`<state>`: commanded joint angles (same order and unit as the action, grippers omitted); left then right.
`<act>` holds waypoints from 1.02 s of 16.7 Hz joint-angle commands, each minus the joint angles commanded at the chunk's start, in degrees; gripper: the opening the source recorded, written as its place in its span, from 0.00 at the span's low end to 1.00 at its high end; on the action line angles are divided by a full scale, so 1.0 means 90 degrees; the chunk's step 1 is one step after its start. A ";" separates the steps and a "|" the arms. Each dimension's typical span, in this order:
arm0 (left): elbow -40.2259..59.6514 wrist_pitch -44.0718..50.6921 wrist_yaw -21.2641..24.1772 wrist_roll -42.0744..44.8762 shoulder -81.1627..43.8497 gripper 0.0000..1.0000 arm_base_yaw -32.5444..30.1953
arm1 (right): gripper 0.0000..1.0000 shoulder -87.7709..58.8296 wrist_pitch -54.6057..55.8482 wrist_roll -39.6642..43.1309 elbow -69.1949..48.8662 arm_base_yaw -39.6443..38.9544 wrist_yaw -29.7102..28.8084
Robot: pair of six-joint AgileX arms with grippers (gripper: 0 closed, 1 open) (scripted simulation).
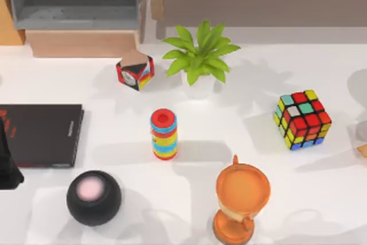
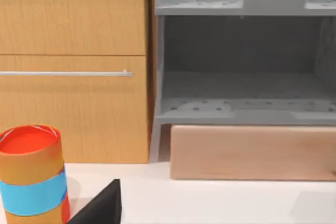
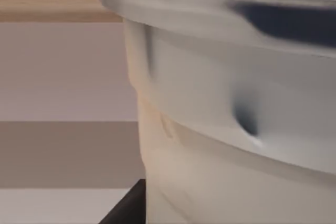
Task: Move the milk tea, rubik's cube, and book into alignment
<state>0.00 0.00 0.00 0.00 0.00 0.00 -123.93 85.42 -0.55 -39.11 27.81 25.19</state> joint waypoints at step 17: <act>0.0000 0.0000 0.0000 0.0000 0.0000 1.00 0.0000 | 1.00 0.0000 0.0000 0.0000 0.0000 0.0000 0.0000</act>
<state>0.00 0.00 0.00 0.00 0.00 0.00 -123.93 85.42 -0.55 -39.11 27.81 25.19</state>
